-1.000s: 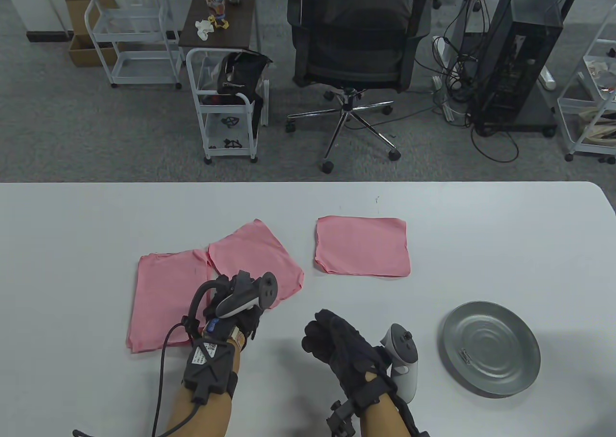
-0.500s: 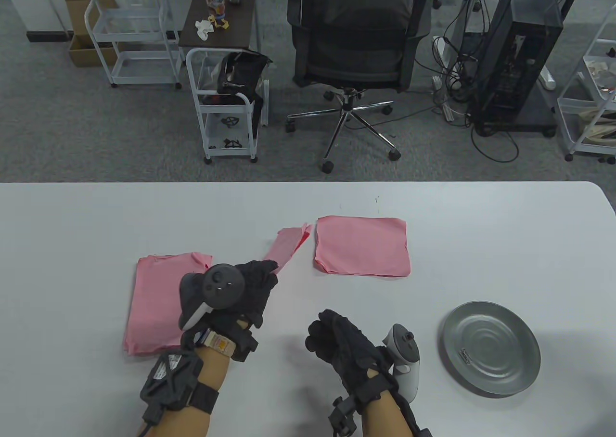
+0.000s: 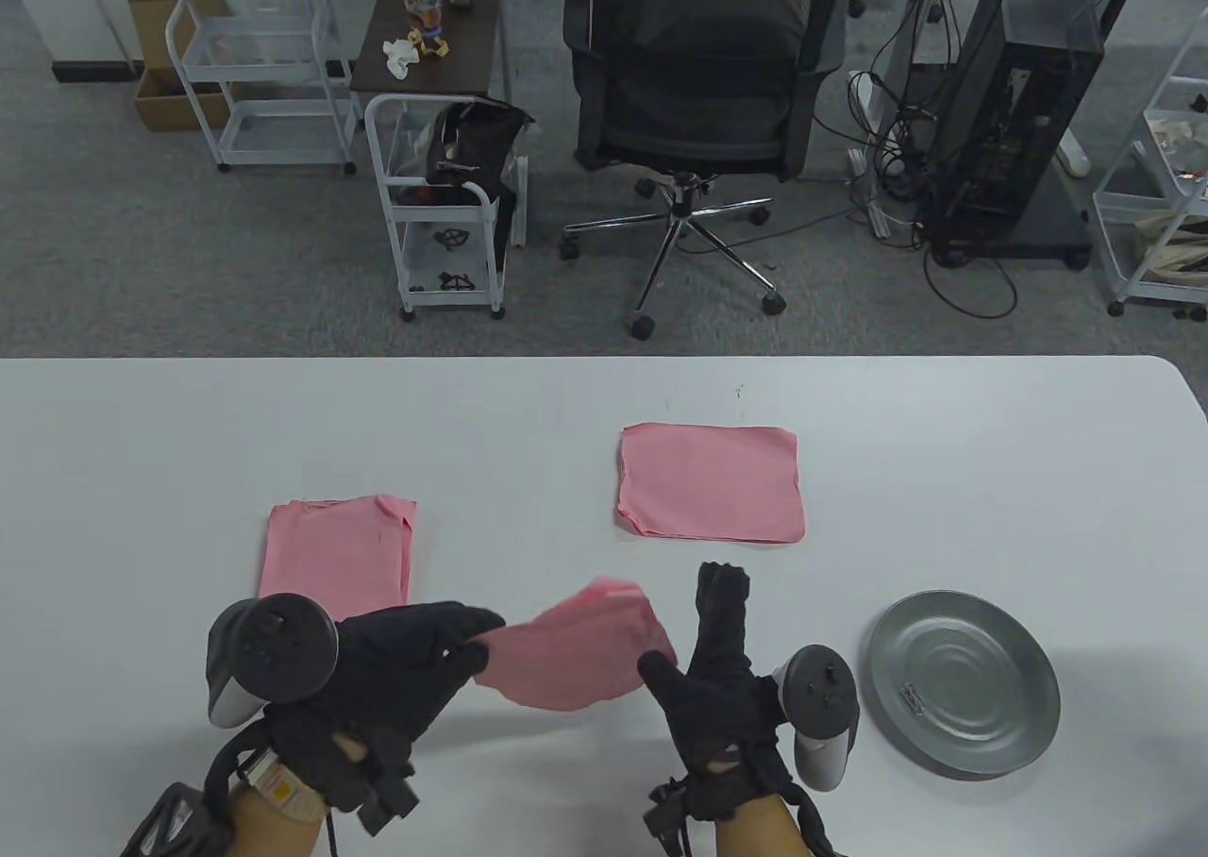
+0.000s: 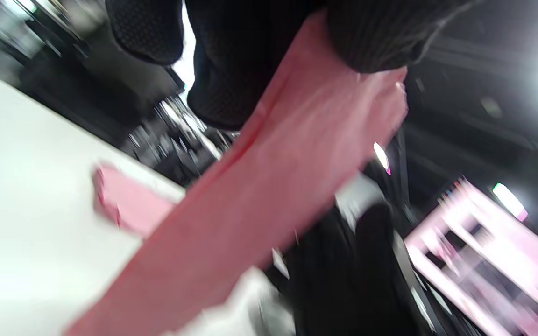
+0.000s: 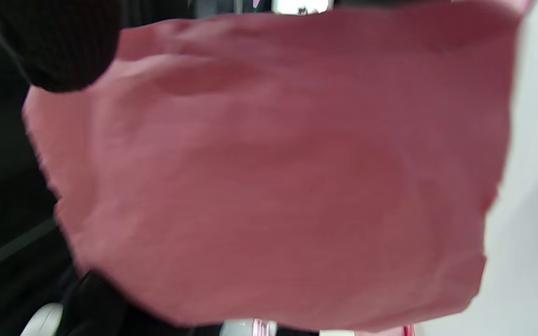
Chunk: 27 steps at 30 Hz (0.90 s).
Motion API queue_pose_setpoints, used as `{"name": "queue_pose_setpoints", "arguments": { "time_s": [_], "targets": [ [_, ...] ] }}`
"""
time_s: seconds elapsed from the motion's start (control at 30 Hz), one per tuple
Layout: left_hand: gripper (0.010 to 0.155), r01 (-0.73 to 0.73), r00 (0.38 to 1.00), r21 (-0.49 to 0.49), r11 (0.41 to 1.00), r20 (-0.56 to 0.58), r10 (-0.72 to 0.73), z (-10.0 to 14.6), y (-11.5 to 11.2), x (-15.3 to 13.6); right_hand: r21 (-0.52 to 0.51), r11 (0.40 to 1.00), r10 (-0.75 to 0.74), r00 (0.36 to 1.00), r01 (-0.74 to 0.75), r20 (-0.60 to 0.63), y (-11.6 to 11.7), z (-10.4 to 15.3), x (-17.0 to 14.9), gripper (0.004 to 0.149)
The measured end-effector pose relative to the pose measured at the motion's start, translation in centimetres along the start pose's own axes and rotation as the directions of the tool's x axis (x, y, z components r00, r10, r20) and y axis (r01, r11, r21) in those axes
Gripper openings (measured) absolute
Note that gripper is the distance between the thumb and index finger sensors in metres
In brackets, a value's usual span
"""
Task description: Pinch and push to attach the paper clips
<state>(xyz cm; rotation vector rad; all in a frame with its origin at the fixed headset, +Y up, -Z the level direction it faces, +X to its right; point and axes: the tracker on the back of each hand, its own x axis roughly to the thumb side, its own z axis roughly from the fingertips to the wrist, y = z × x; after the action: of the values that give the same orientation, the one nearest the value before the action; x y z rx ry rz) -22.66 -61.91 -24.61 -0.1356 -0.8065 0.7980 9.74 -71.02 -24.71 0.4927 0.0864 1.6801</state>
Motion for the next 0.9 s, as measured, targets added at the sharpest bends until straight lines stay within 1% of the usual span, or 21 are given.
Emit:
{"name": "queue_pose_setpoints", "arguments": {
  "time_s": [0.03,0.1,0.13,0.17,0.23,0.27,0.3,0.33,0.37,0.4,0.43,0.5,0.53,0.6,0.67,0.73,0.77,0.8,0.83,0.87,0.9],
  "targets": [
    [0.04,-0.002,1.0,-0.037,0.999,0.001,0.002,0.3,-0.2,0.1,0.036,0.999,0.021,1.0,-0.021,-0.002,0.3,0.0,0.3,0.107],
    [0.041,0.019,1.0,-0.024,1.0,0.006,-0.019,1.1,-1.0,0.2,0.126,0.992,-0.005,1.0,0.006,-0.009,1.4,-0.3,-0.1,0.096],
    [0.042,0.03,1.0,-0.016,0.999,-0.002,-0.03,1.3,-1.3,0.2,0.168,0.984,-0.051,0.998,0.054,-0.02,2.1,-0.6,-0.3,0.08],
    [0.042,0.031,1.0,0.0,1.0,-0.002,-0.031,1.6,-1.5,0.0,0.214,0.971,-0.101,0.994,0.11,-0.052,2.9,-1.0,-0.6,0.058],
    [0.047,-0.023,1.0,0.08,0.997,0.002,0.023,2.2,-1.8,-1.0,0.211,0.967,-0.129,0.99,0.139,-0.064,3.6,-1.1,-0.8,0.041],
    [0.058,-0.122,0.993,0.161,0.979,0.014,0.121,2.6,-2.1,-2.2,0.176,0.971,-0.153,0.987,0.159,-0.049,3.9,-1.0,-0.8,0.04],
    [0.072,-0.225,0.974,0.216,0.95,0.018,0.226,2.8,-2.5,-3.1,0.132,0.974,-0.185,0.983,0.186,-0.019,4.2,-1.0,-0.6,0.039],
    [0.082,-0.37,0.924,0.242,0.897,-0.001,0.382,2.9,-3.0,-4.3,0.106,0.975,-0.198,0.98,0.197,0.004,4.3,-0.8,-0.3,0.039],
    [0.087,-0.498,0.859,0.194,0.845,-0.024,0.512,2.9,-3.5,-5.2,0.086,0.975,-0.206,0.978,0.203,0.034,4.4,-0.7,0.1,0.039],
    [0.087,-0.564,0.82,0.128,0.816,-0.026,0.571,2.8,-3.8,-5.6,0.066,0.979,-0.199,0.979,0.195,0.052,4.4,-0.5,0.5,0.039],
    [0.082,-0.593,0.803,0.058,0.803,-0.038,0.595,2.6,-4.1,-5.8,0.041,0.984,-0.175,0.982,0.172,0.072,4.3,-0.4,0.9,0.039],
    [0.066,-0.498,0.865,0.059,0.865,-0.039,0.501,2.5,-4.6,-5.8,-0.004,0.997,-0.075,0.992,0.075,0.1,4.0,-0.2,1.5,0.039],
    [0.056,-0.478,0.877,0.067,0.876,-0.029,0.48,2.4,-4.8,-5.9,-0.005,0.998,-0.057,0.994,0.058,0.095,4.0,-0.2,1.4,0.039],
    [0.048,-0.459,0.886,0.106,0.882,-0.022,0.463,2.3,-5.5,-6.8,-0.004,0.999,-0.034,0.997,0.034,0.065,3.9,-0.2,0.6,0.041],
    [0.046,-0.425,0.896,0.158,0.891,-0.066,0.439,2.5,-6.1,-7.8,0.006,1.0,-0.001,1.0,0.002,-0.03,3.9,-0.4,-0.8,0.045],
    [0.046,-0.325,0.926,0.144,0.935,-0.152,0.345,2.7,-6.9,-9.1,0.045,0.991,0.135,0.973,-0.129,-0.189,3.8,-0.6,-2.9,0.045],
    [0.046,-0.265,0.938,0.11,0.958,-0.201,0.283,2.8,-7.4,-9.7,0.111,0.969,0.244,0.93,-0.221,-0.274,3.8,-0.7,-3.8,0.044],
    [0.045,-0.226,0.945,0.086,0.97,-0.222,0.24,2.8,-7.7,-10.0,0.173,0.949,0.305,0.903,-0.263,-0.302,4.0,-0.8,-4.0,0.044],
    [0.045,-0.199,0.95,0.083,0.976,-0.227,0.213,2.8,-7.9,-10.1,0.225,0.927,0.356,0.891,-0.3,-0.282,4.1,-0.8,-3.9,0.043],
    [0.045,-0.193,0.951,0.095,0.977,-0.225,0.21,2.9,-7.6,-9.8,0.215,0.908,0.404,0.888,-0.36,-0.218,4.1,-0.9,-3.3,0.043],
    [0.045,-0.208,0.955,0.12,0.971,-0.191,0.228,2.9,-7.1,-9.4,0.146,0.904,0.423,0.889,-0.402,-0.176,4.0,-0.9,-2.5,0.042]
  ]
}}
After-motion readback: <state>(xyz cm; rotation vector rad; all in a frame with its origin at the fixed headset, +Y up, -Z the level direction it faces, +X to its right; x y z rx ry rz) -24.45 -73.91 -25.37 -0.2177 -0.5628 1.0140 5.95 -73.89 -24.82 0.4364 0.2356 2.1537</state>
